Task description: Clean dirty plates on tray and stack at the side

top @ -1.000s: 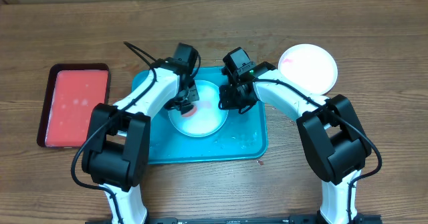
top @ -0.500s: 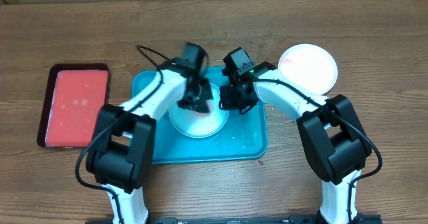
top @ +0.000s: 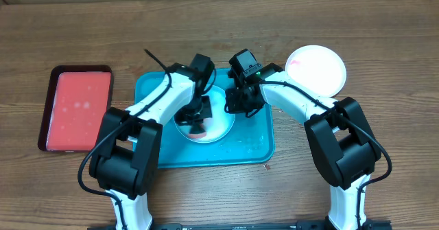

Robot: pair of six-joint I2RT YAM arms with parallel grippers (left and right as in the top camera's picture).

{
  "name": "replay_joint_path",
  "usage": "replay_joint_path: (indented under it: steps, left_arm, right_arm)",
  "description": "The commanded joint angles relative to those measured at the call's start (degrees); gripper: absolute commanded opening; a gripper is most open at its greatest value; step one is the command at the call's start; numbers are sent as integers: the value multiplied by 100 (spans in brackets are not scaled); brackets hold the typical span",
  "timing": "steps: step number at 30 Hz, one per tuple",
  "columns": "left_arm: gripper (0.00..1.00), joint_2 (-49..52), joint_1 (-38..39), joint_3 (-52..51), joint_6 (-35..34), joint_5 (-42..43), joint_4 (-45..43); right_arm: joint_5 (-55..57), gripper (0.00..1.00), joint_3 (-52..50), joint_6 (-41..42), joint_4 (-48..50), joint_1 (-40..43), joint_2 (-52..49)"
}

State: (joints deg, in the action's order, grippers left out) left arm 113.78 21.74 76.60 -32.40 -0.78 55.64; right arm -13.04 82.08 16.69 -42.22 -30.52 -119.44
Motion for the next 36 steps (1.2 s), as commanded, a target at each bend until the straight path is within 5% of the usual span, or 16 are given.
replay_joint_path:
  steps: [1, 11, 18, 23, 36]
  left_arm:
    - [4, -63, -310, 2, 109, -1456, -13]
    - [4, -66, -767, 514, 59, -1740, -227]
    - [4, -90, -1152, 2013, -192, -1569, 846]
    - [4, -118, -1786, 2717, -188, -1569, 1333]
    - [4, -87, -4096, 2505, -190, -1215, 1506]
  right_arm:
    - [146, 4, -37, -28, -37, -37, -17]
    - [146, 4, -22, -68, -74, -85, -17]
    - [306, 4, 518, -476, -389, -269, -15]
    - [1412, 4, 1327, -481, -966, -514, -15]
    - [4430, 4, 2863, -479, -2079, -1259, -15]
